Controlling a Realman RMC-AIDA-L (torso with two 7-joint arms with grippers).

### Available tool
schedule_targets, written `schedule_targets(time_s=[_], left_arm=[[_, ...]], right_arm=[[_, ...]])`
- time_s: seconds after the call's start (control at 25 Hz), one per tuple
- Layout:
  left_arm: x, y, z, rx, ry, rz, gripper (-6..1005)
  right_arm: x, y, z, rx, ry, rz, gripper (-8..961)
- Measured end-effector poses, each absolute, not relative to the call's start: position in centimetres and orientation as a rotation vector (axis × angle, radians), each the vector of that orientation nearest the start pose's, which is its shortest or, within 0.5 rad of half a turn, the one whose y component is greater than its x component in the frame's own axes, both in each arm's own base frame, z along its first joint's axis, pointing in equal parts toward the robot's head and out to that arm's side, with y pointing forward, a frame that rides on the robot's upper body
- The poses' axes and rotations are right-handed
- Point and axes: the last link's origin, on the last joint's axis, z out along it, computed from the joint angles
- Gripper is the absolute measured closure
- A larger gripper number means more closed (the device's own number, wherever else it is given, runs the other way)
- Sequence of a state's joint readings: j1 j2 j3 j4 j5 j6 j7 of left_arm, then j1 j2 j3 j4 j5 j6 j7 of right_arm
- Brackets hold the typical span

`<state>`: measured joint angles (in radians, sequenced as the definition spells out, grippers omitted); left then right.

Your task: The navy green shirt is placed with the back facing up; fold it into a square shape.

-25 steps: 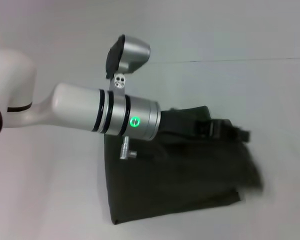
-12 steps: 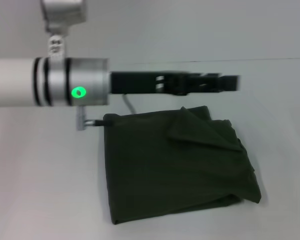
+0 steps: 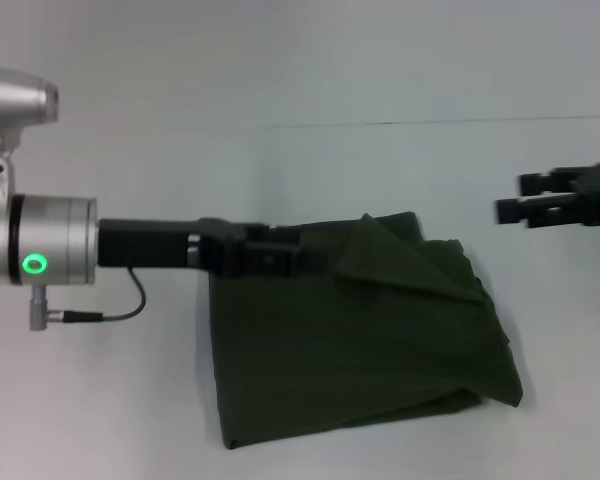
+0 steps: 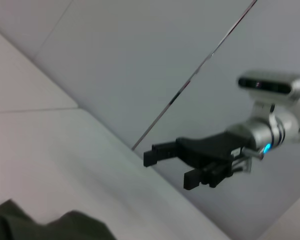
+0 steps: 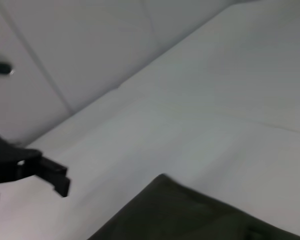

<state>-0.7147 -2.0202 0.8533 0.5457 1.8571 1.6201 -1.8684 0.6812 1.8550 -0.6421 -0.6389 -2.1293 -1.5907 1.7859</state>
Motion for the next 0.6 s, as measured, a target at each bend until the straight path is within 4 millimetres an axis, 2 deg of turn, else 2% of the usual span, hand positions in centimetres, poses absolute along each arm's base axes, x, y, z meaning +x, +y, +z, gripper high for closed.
schedule_targets(time_s=[0.04, 0.28, 0.6], left_arm=[[-19.6, 35.7, -0.7, -2.876, -1.135, -0.845, 89], [-20.5, 35.4, -0.7, -2.908, -1.074, -0.77, 90], [-22.6, 34.4, -1.1, -2.869, -1.037, -0.75, 88]], right_arm=[[25.9, 38.4, 8.7, -2.672, 0.944, 0.492, 38], [21.5, 40.6, 5.7, -2.829, 0.775, 0.298, 38], [17.7, 41.9, 1.7, -2.939, 0.614, -0.073, 38]])
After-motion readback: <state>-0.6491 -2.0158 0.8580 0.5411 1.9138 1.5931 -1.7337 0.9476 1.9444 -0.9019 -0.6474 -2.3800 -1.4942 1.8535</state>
